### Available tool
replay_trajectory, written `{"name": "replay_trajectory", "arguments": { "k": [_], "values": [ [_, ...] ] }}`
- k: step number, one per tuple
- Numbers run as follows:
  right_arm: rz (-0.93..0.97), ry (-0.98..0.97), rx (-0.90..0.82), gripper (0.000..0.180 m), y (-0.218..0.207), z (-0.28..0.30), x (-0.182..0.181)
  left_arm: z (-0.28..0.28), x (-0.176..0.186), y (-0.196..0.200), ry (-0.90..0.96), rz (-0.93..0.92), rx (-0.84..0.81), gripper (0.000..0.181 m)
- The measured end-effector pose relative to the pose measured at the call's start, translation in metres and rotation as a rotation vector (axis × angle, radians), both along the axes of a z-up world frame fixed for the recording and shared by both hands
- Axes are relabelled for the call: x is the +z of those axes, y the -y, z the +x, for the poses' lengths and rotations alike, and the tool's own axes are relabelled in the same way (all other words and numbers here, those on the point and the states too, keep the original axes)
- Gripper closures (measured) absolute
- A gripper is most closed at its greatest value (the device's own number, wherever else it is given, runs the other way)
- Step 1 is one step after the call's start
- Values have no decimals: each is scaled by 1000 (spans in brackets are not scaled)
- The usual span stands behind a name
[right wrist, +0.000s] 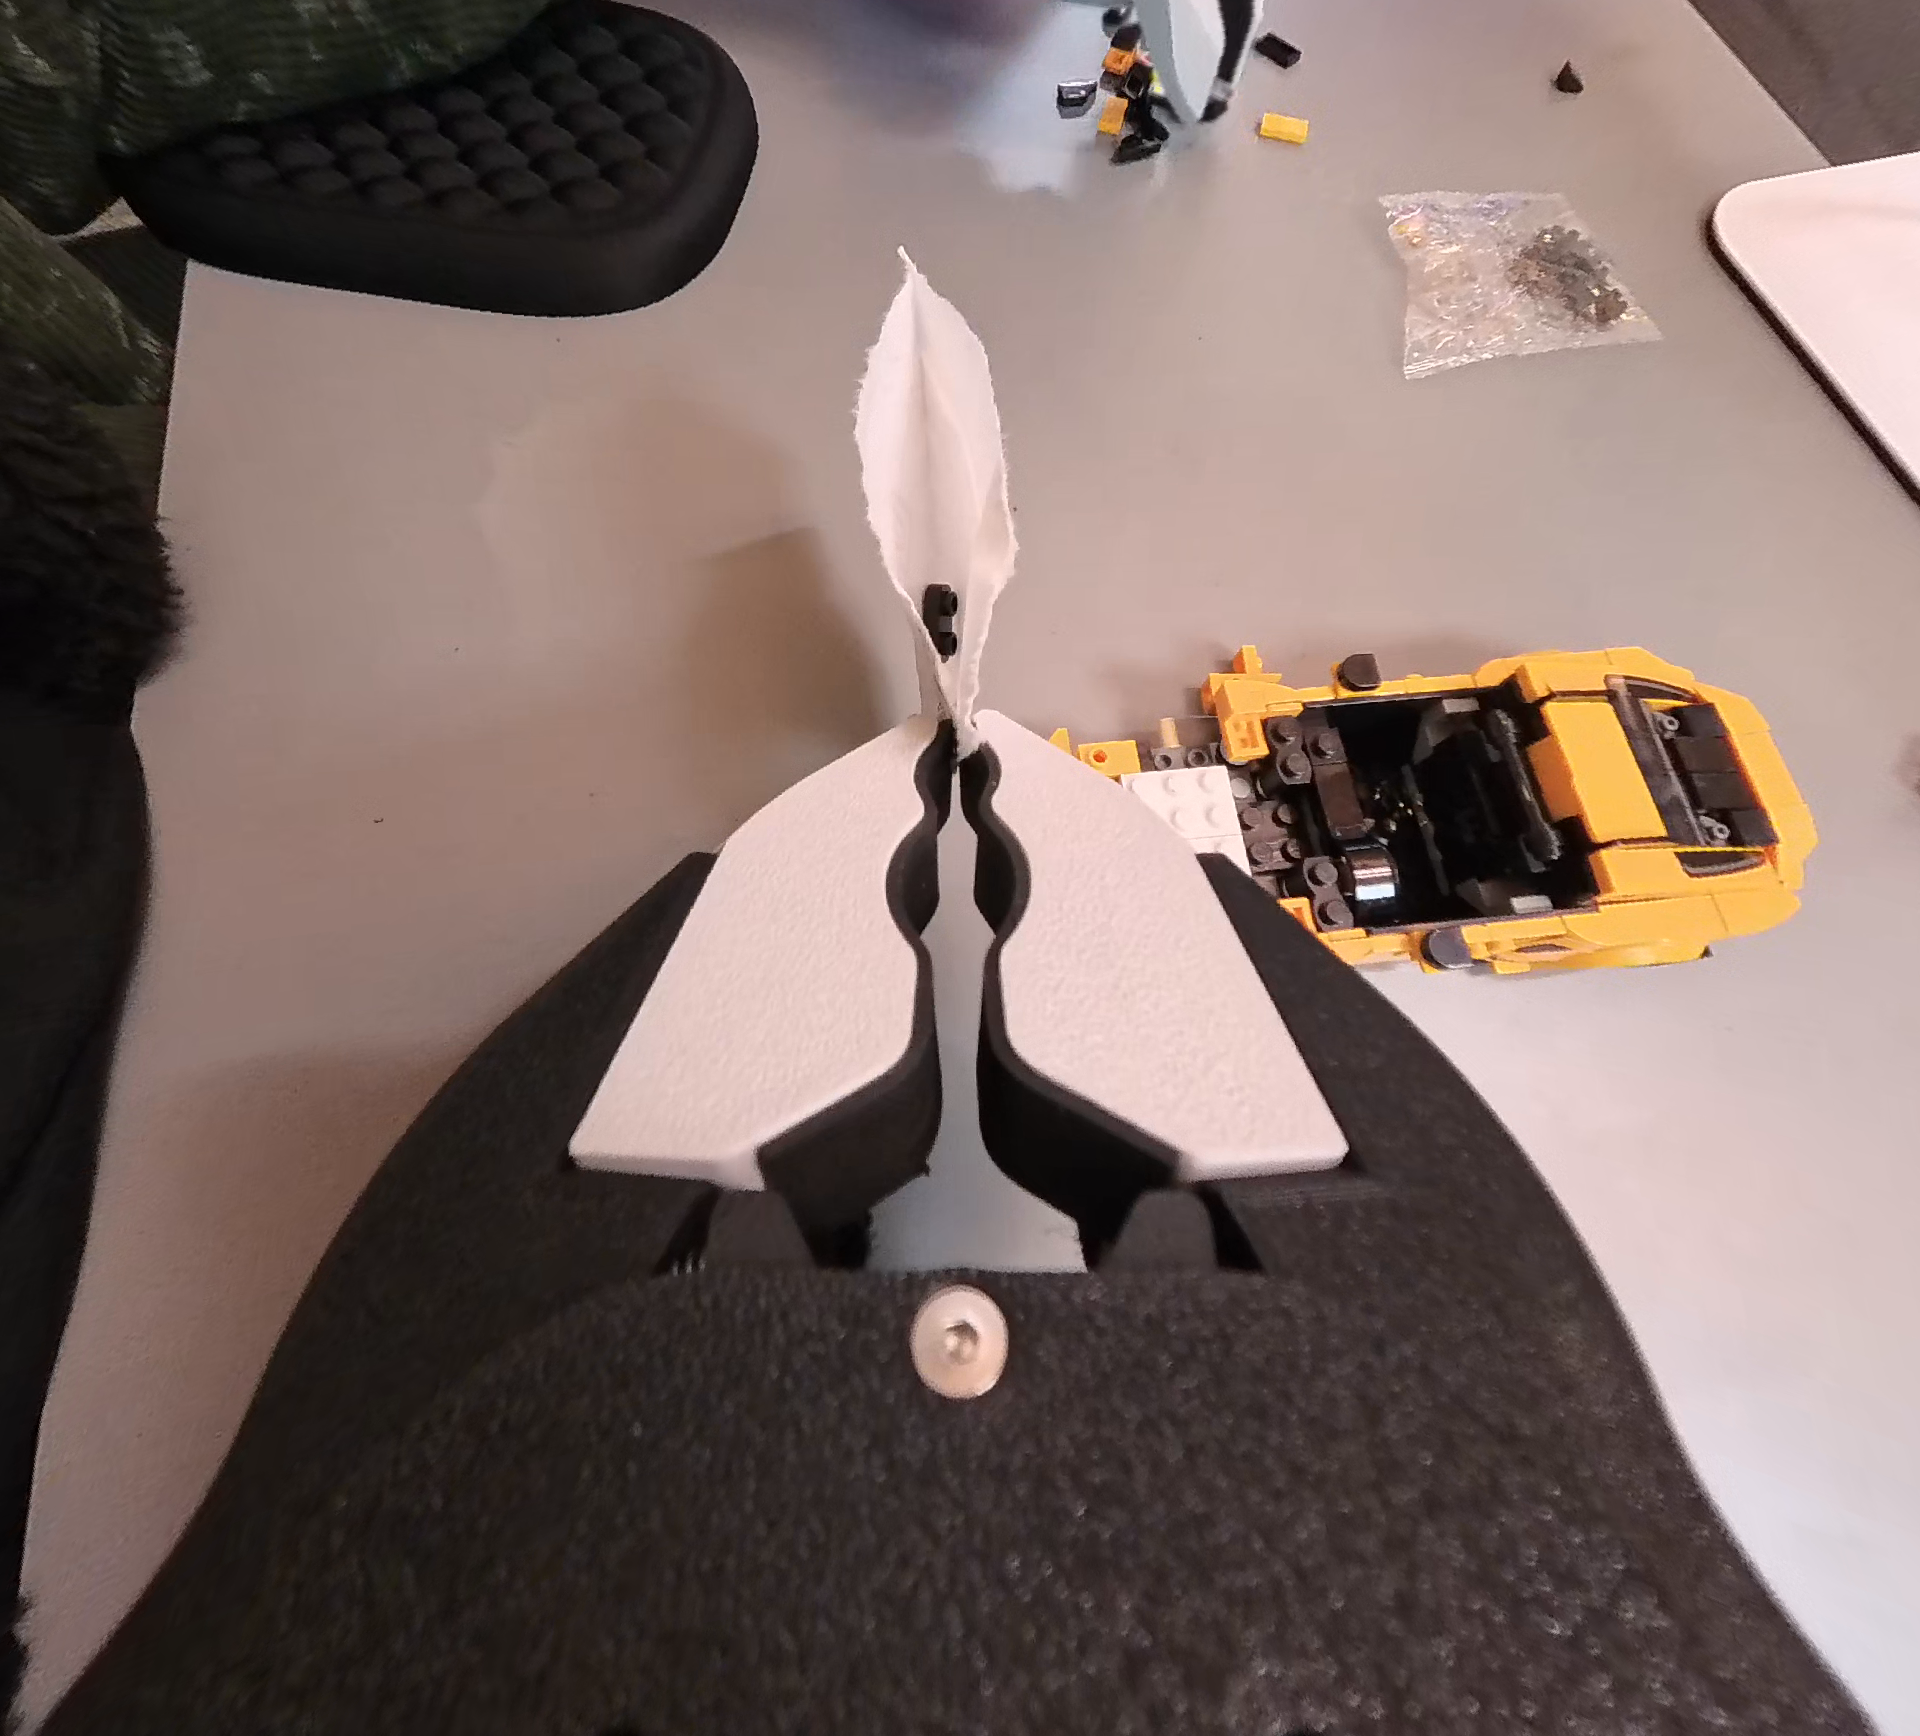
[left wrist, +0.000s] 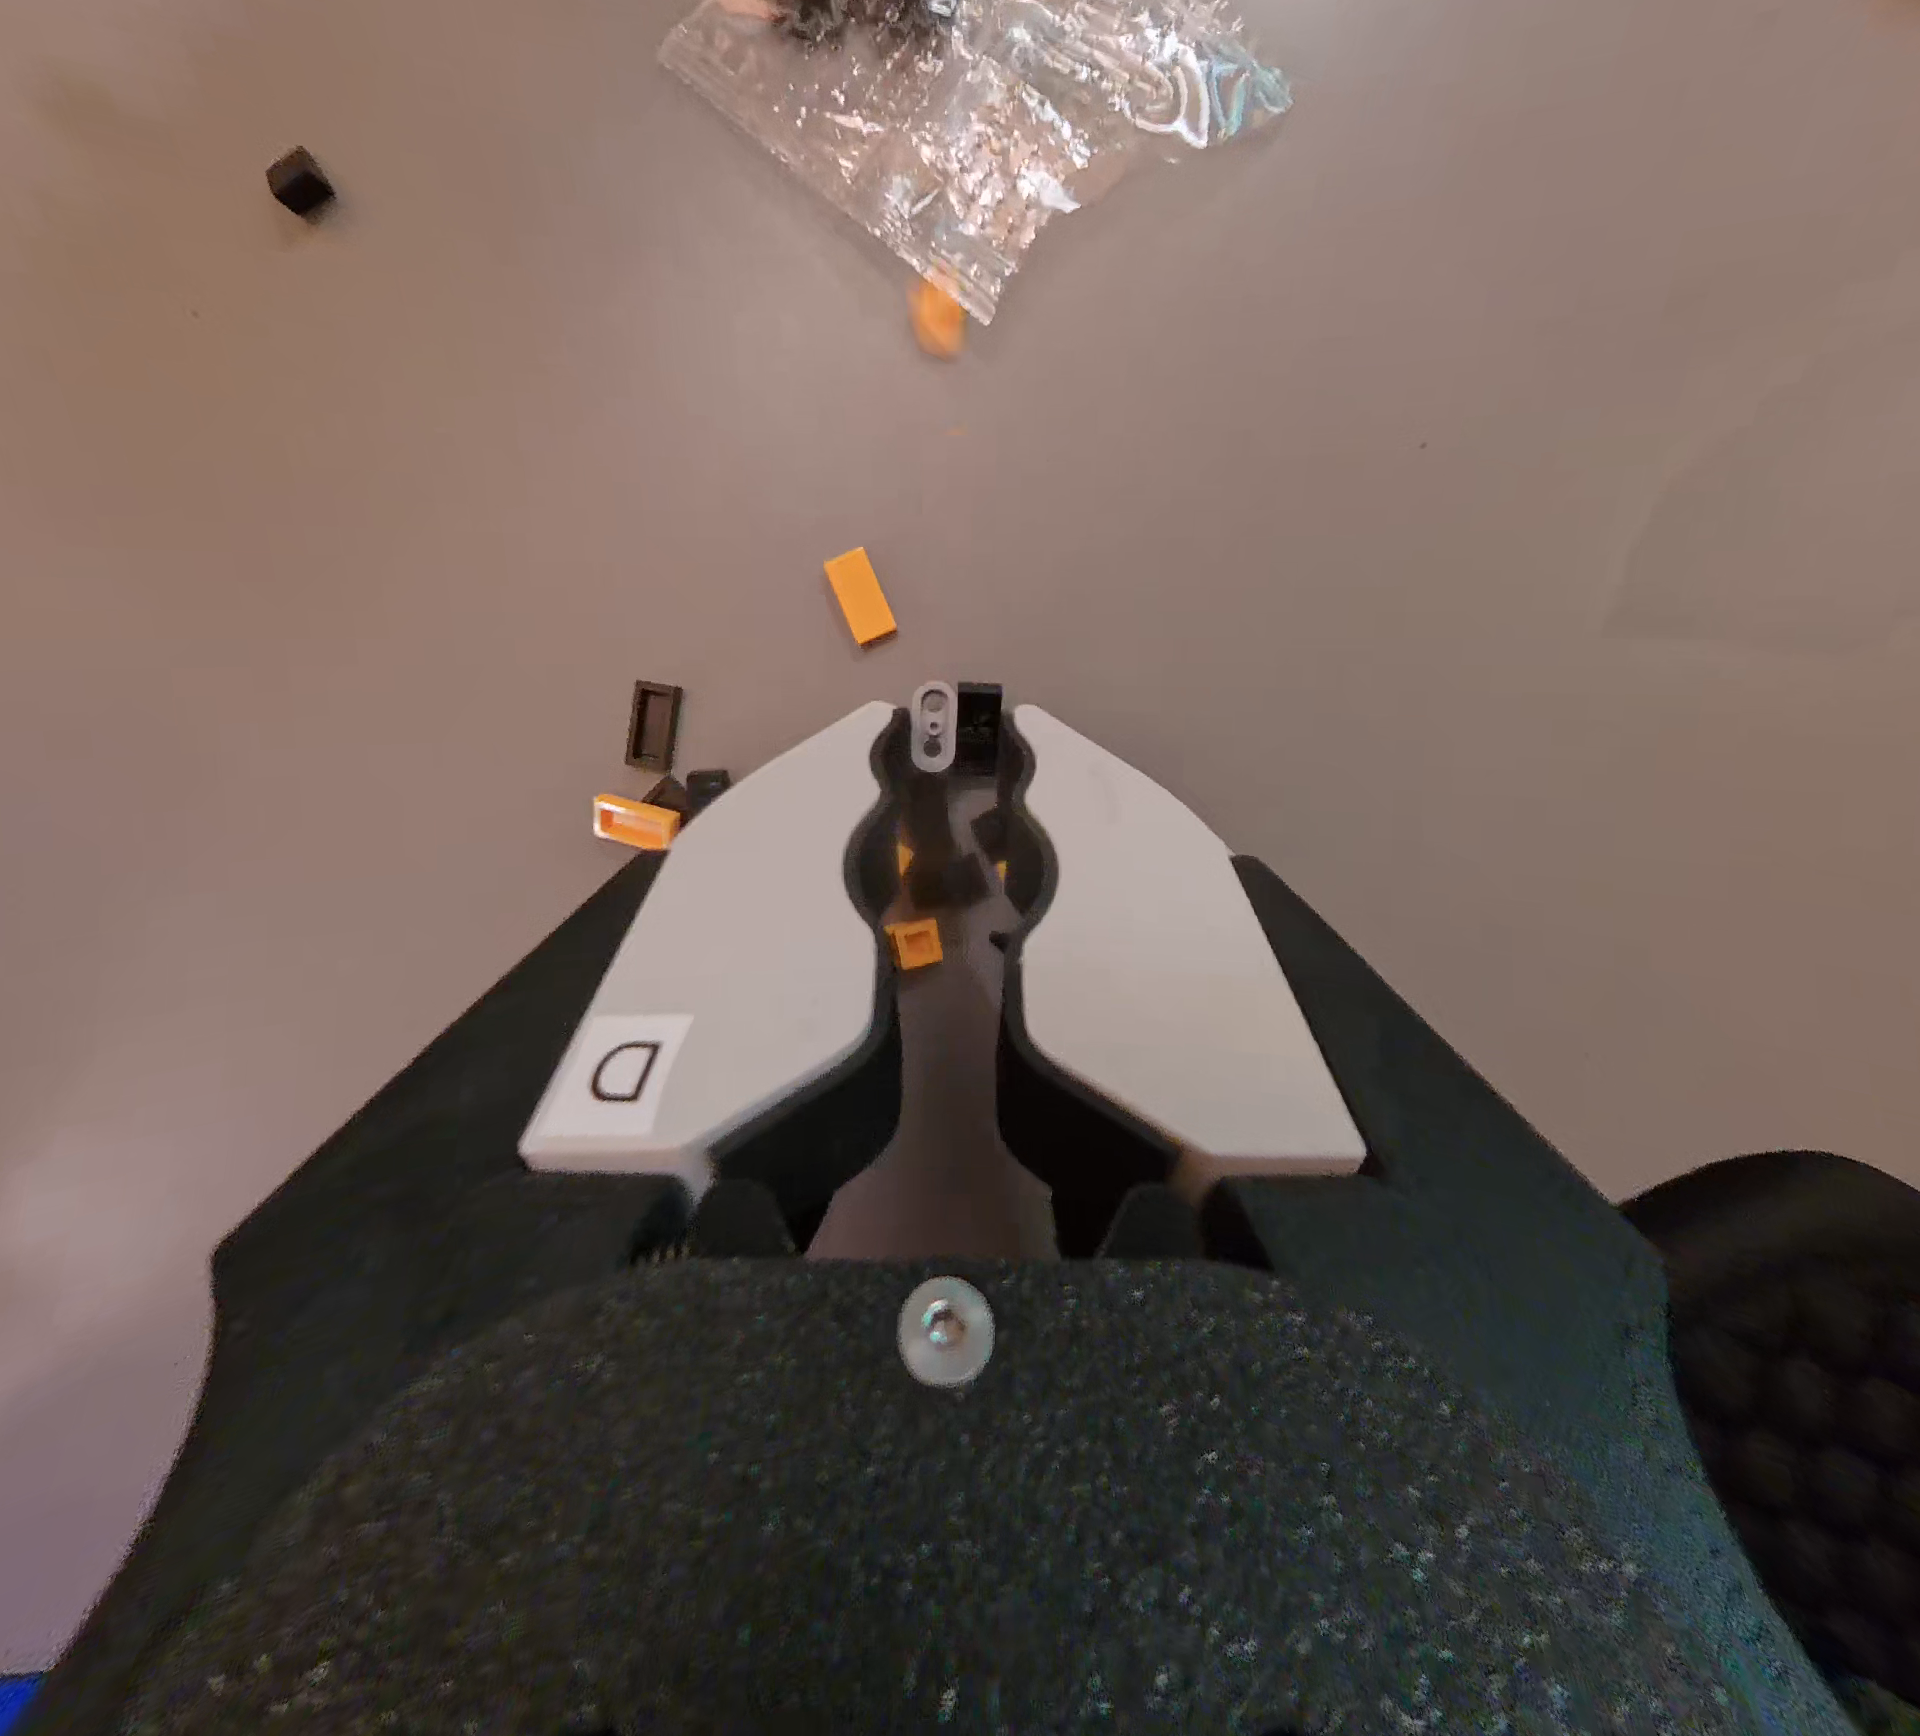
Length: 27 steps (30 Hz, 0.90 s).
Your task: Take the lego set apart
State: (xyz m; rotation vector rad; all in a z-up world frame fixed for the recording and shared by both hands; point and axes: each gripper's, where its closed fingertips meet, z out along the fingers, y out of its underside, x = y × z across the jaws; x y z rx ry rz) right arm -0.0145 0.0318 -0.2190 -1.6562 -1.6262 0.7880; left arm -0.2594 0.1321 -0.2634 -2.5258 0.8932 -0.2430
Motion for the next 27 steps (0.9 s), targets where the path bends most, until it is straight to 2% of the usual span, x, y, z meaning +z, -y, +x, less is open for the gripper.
{"name": "replay_trajectory", "arguments": {
  "k": [11, 15, 19, 22, 27],
  "values": [
    [4, -2, -8, 179, -2, 0, 0, 29, 28, 7, 53, 68, -97, 166],
    [3, -2, -13, 179, -4, 0, 0, 89, 68, 23, 181, 148, -267, 165],
    [2, 3, -9, 179, -3, -1, -1, 161, 101, 59, 277, 196, -506, 165],
    [2, 4, -6, 179, -2, -2, -1, 197, 101, 83, 246, 192, -640, 165],
    [4, 6, 0, 179, 0, -2, -1, 220, 88, 101, 203, 153, -736, 165]
  ]
}}
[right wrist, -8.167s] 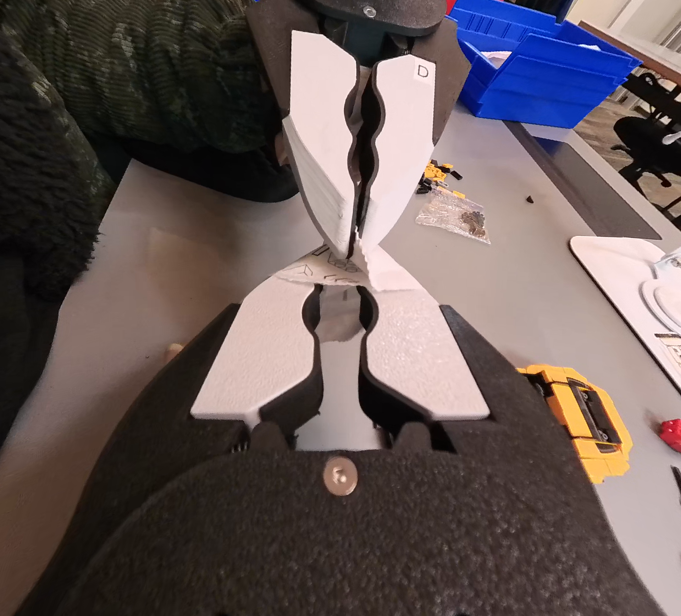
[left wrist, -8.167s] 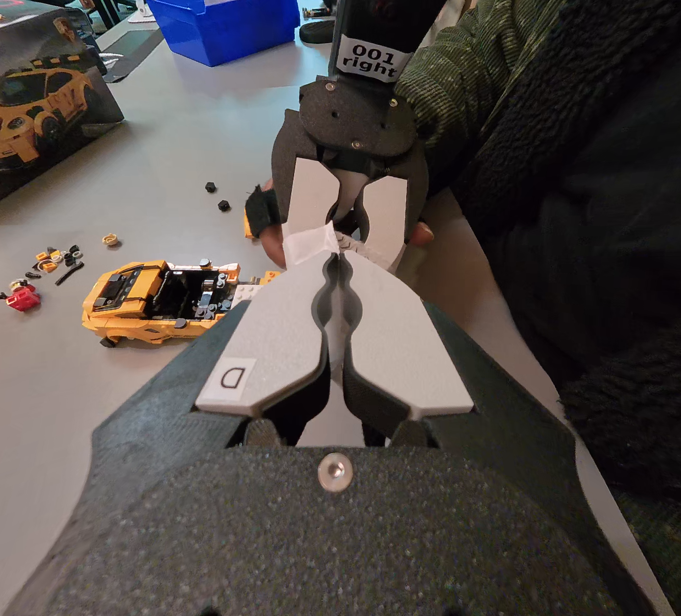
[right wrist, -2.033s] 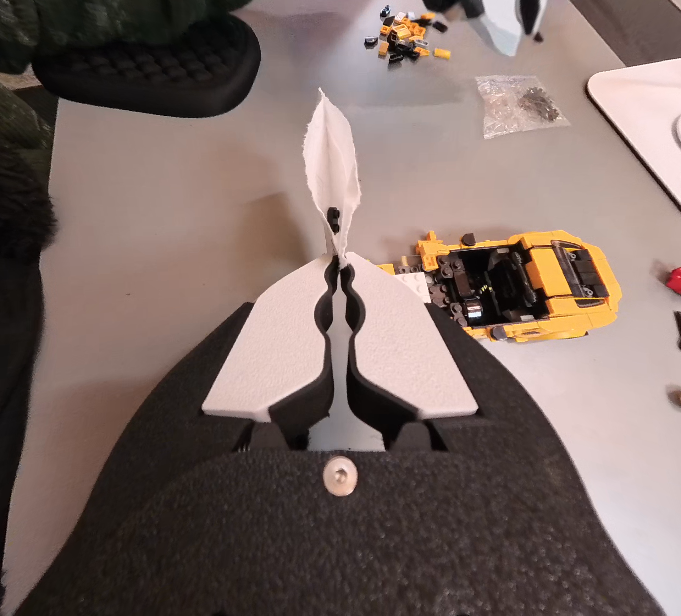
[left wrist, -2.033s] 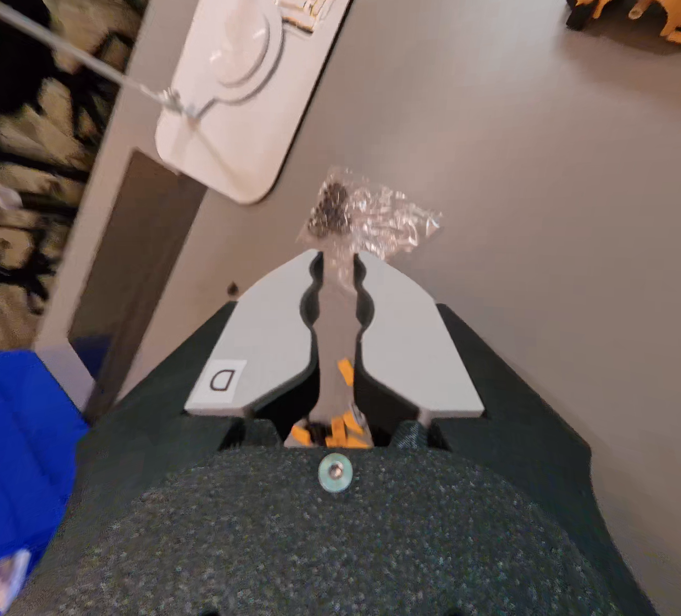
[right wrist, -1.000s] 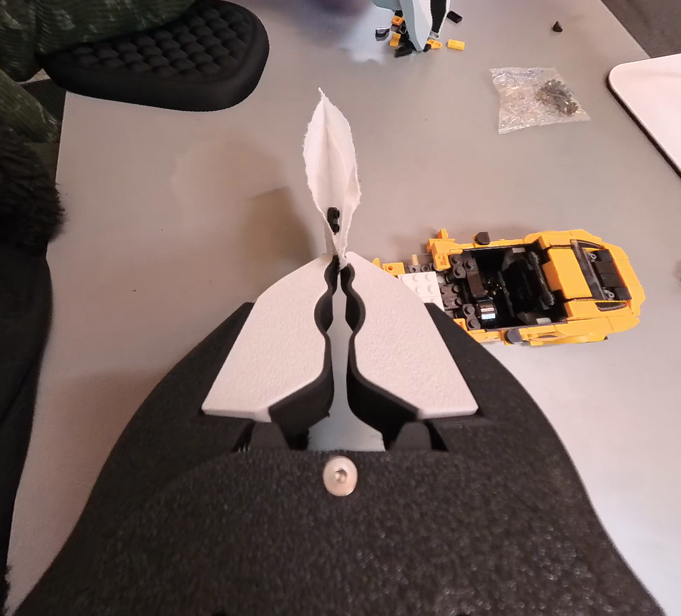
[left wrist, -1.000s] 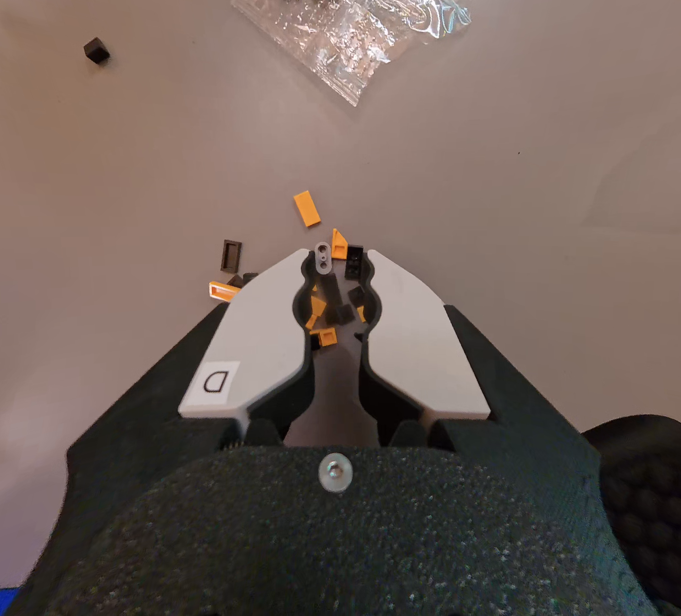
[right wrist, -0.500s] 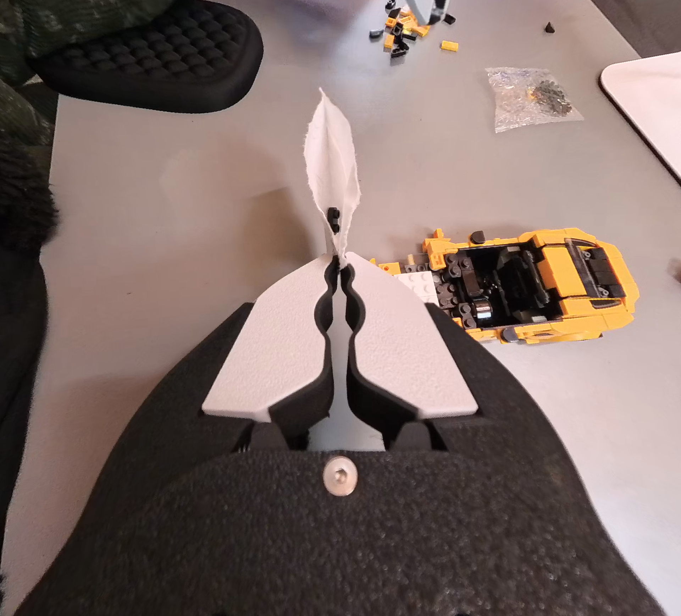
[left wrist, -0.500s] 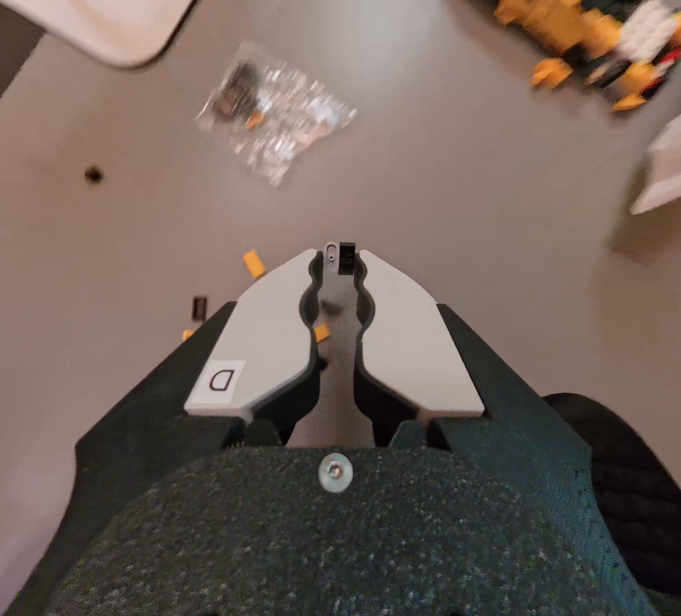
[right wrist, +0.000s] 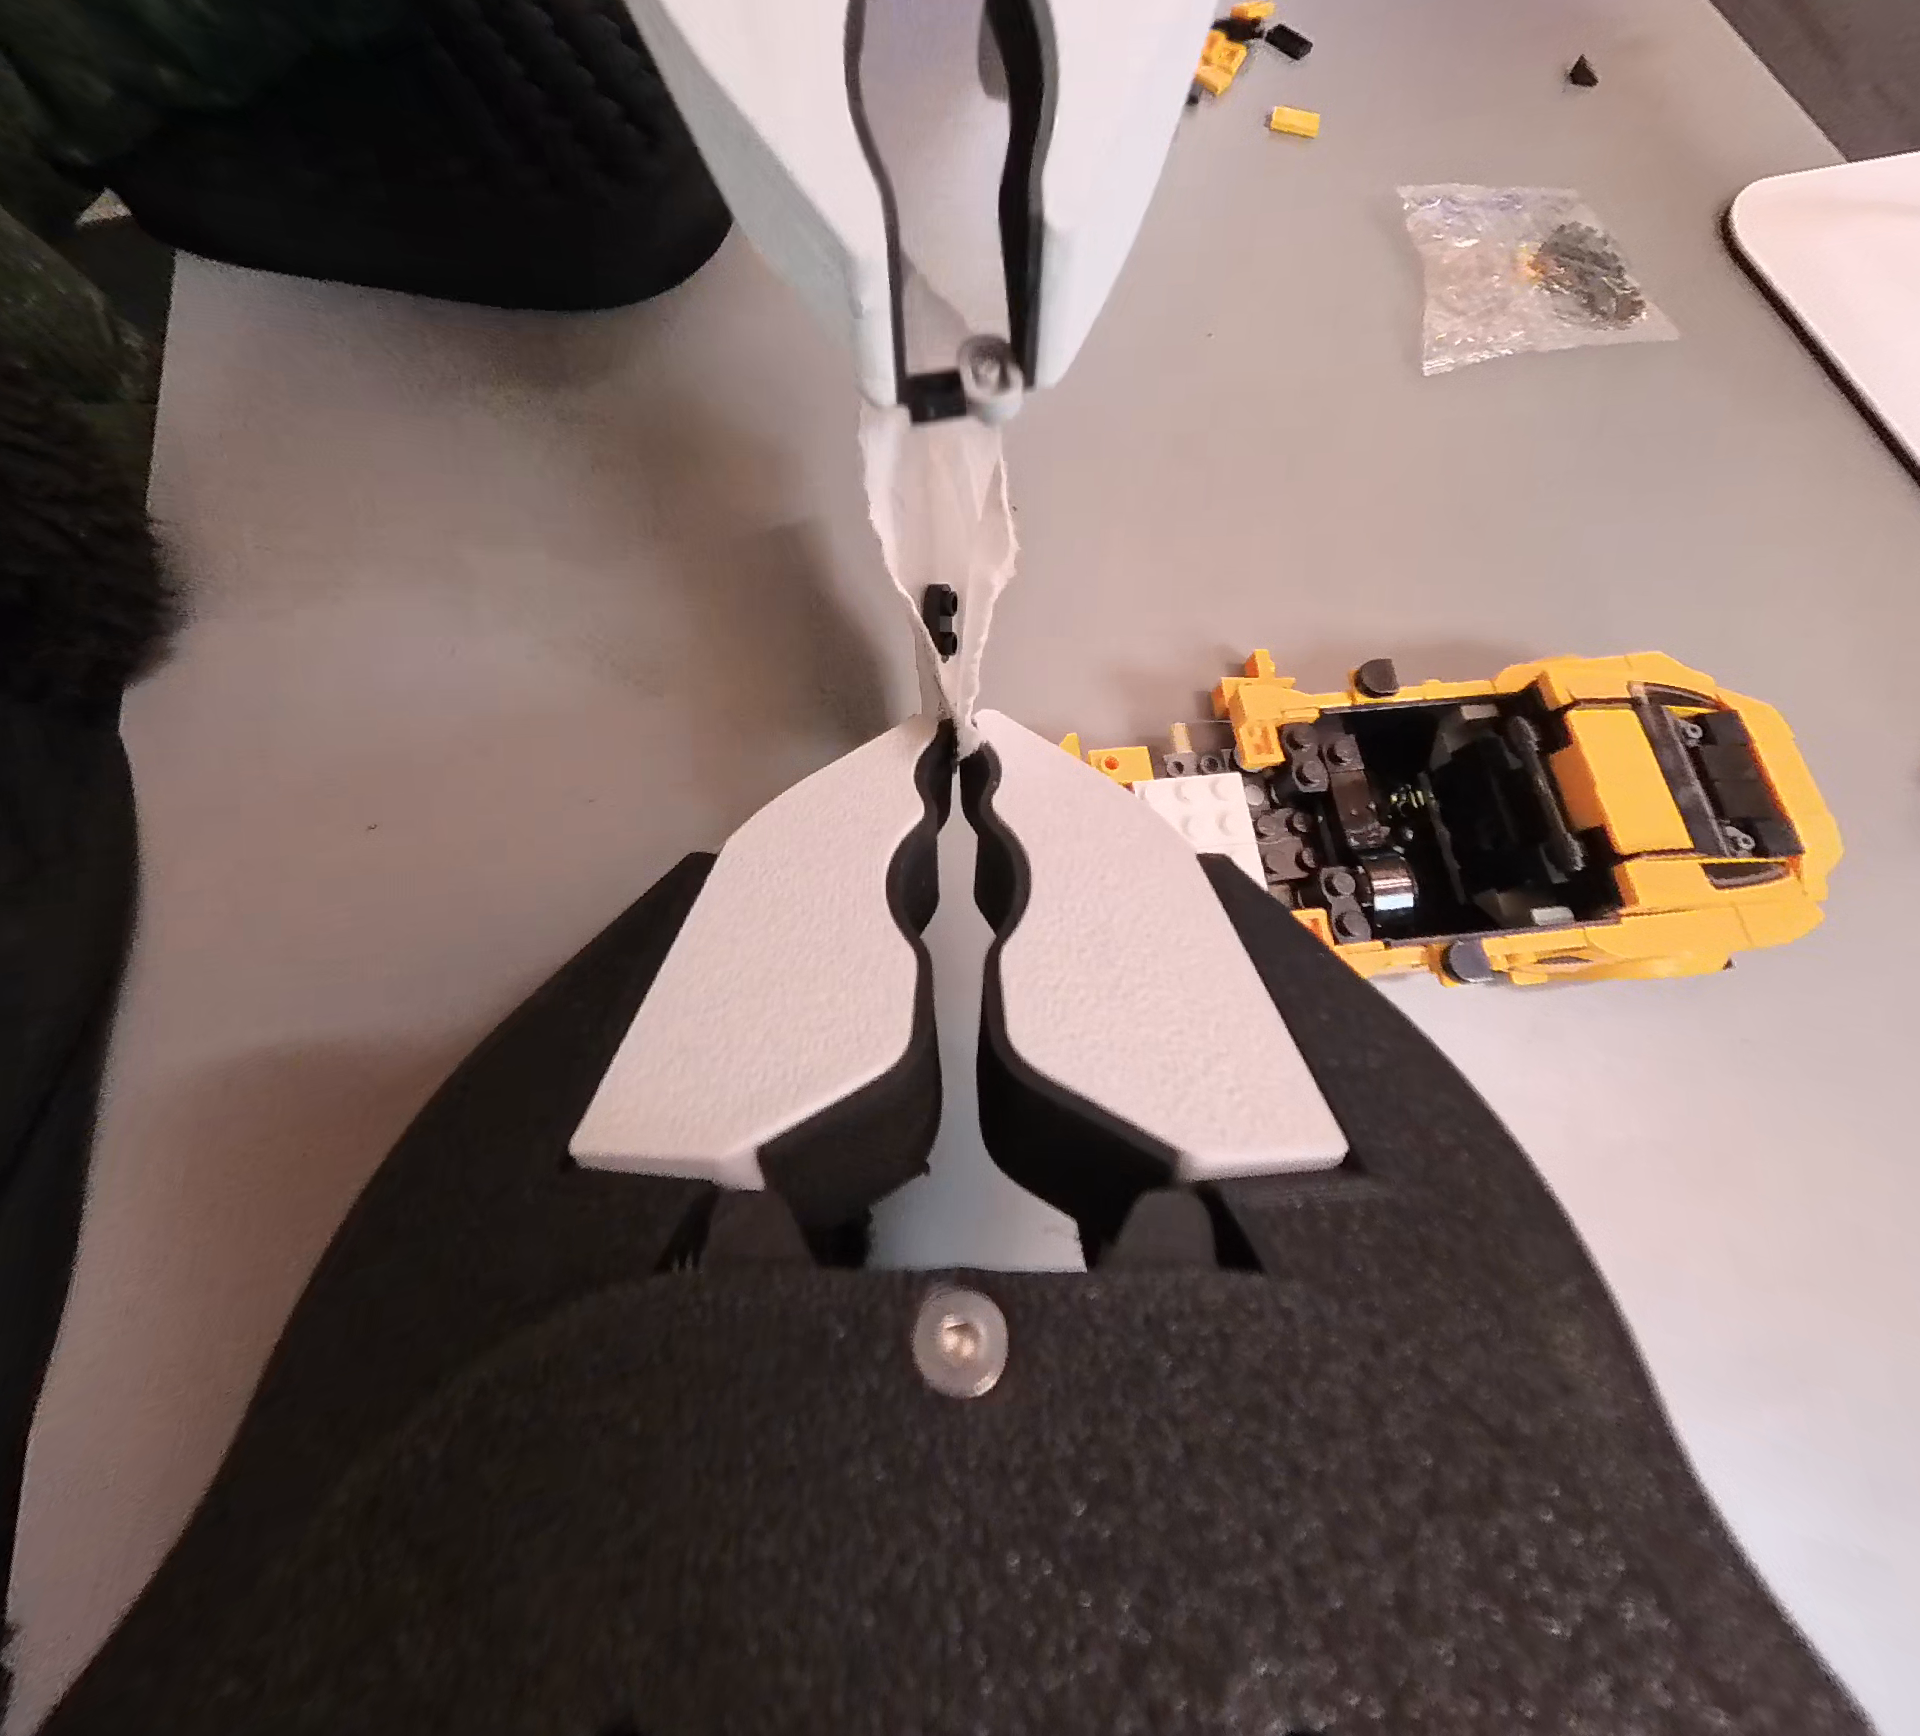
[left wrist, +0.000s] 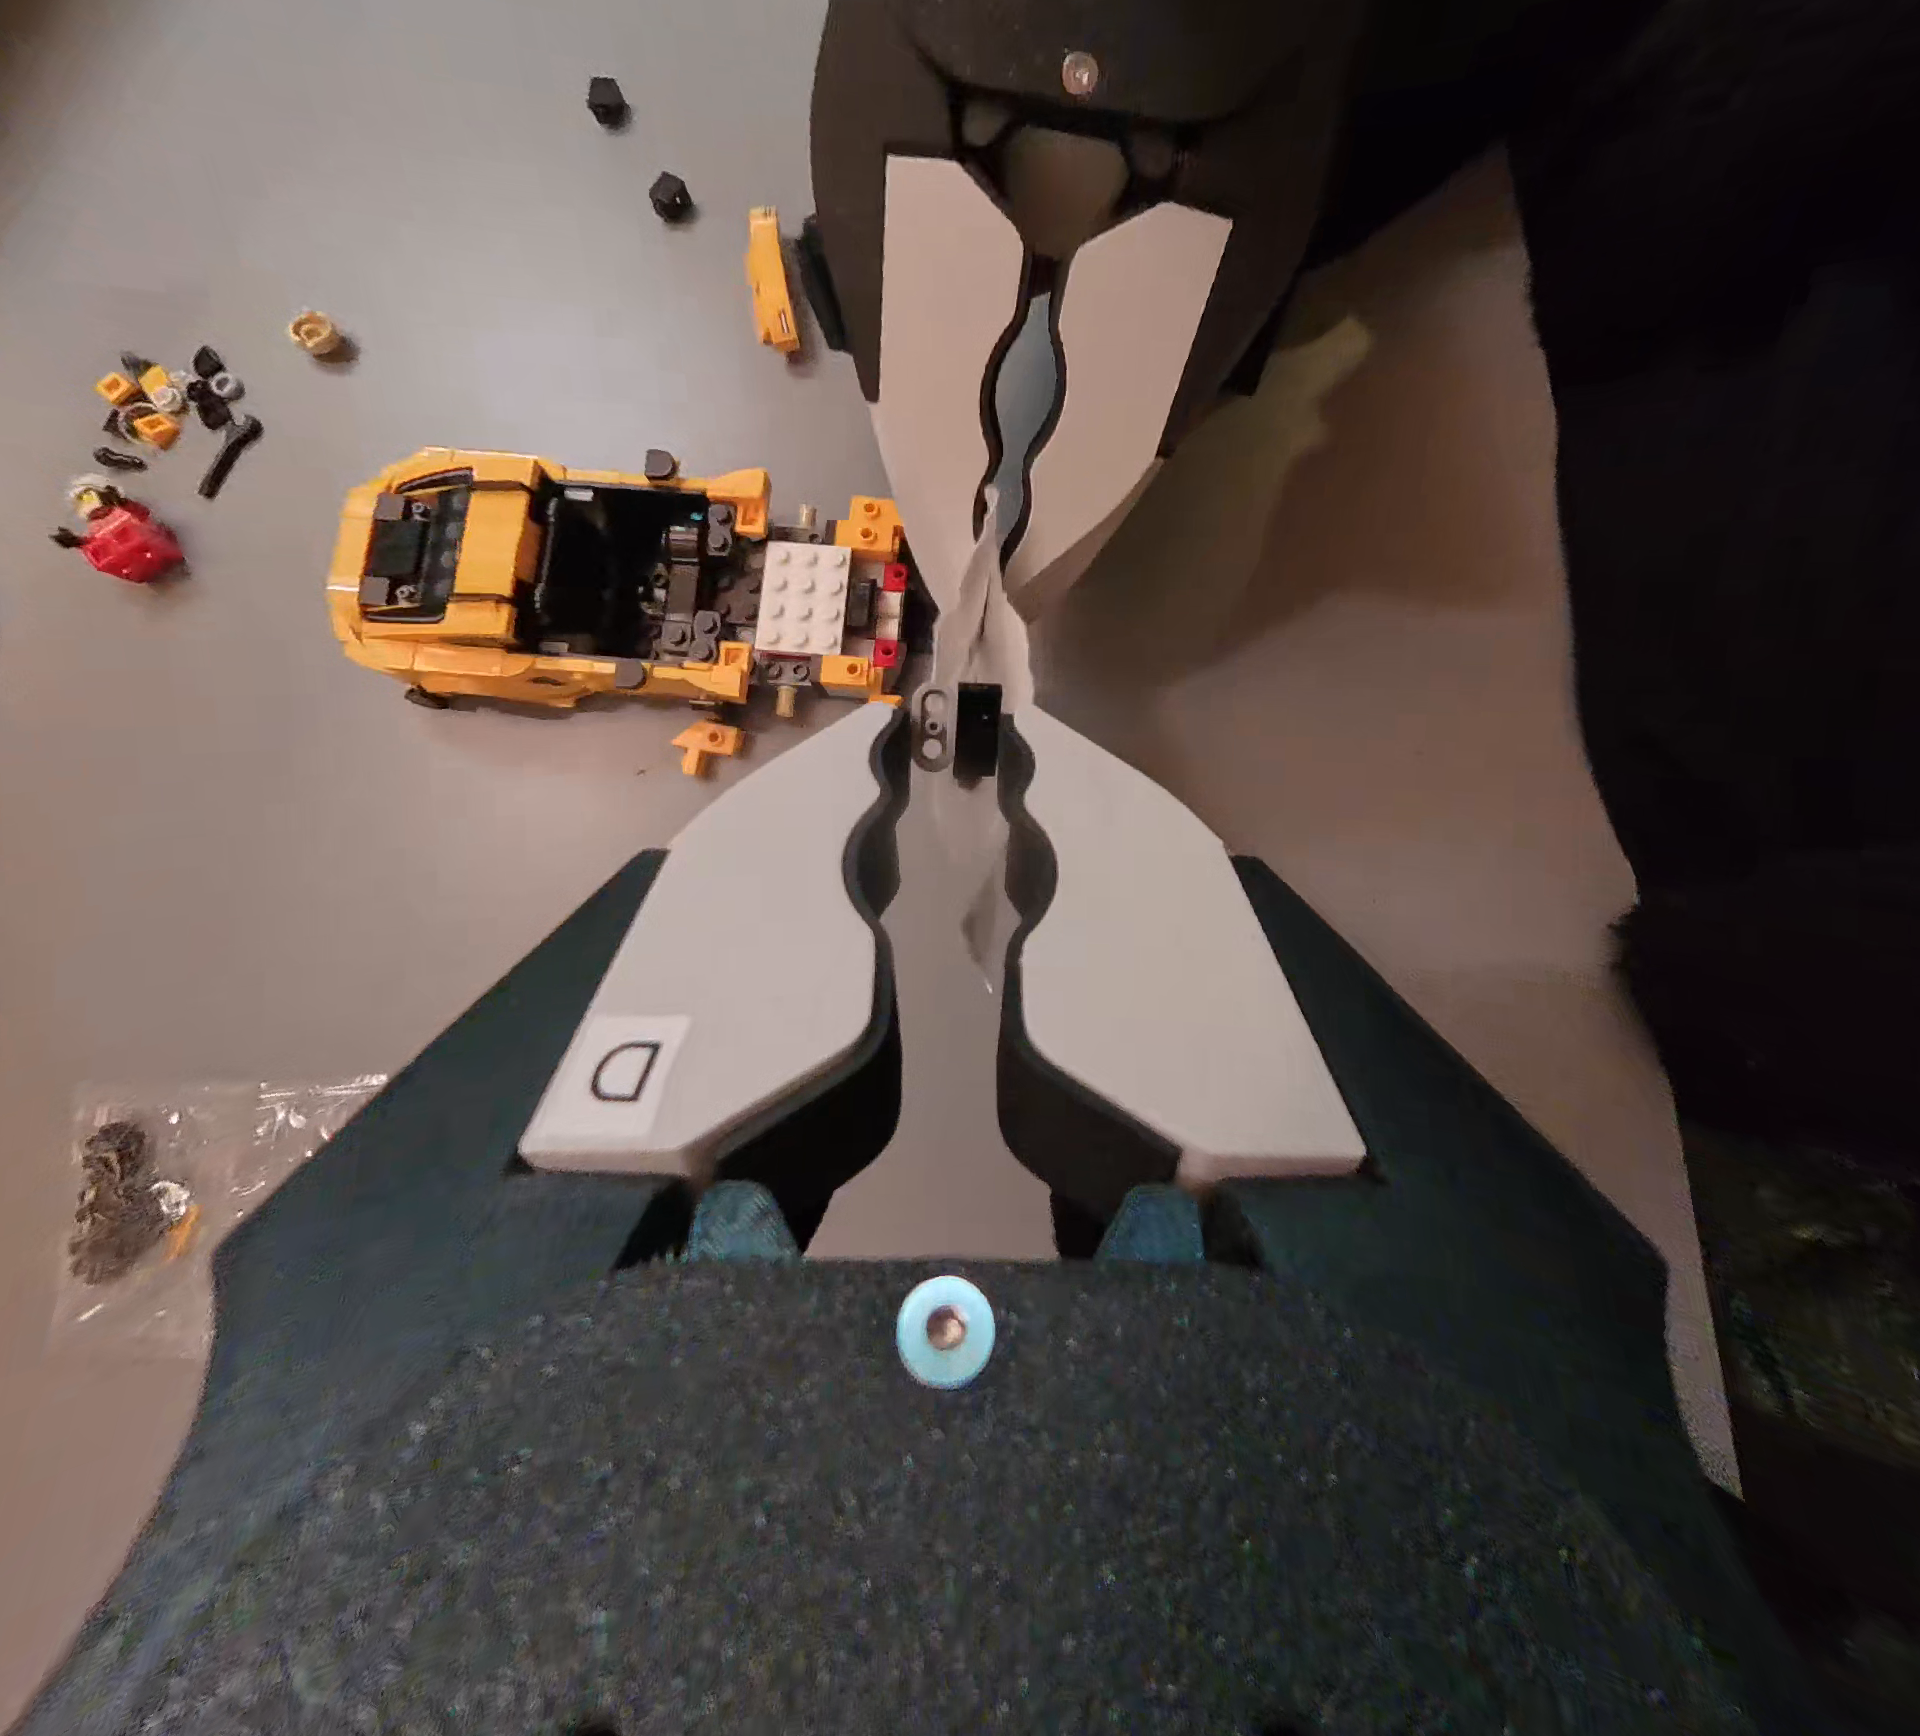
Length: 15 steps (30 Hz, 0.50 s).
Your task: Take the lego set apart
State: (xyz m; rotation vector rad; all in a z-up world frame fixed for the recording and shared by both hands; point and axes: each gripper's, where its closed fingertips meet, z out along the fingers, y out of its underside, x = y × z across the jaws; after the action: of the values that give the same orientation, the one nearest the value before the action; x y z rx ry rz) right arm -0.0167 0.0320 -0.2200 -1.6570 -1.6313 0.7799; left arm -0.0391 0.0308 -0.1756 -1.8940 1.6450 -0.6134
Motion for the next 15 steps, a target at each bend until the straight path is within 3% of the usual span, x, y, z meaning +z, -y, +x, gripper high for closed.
{"name": "replay_trajectory", "arguments": {
  "k": [15],
  "values": [
    [-17, -5, 5, 179, 1, 0, 0, 0, -8, 1, -52, 49, -28, 160]
  ]
}}
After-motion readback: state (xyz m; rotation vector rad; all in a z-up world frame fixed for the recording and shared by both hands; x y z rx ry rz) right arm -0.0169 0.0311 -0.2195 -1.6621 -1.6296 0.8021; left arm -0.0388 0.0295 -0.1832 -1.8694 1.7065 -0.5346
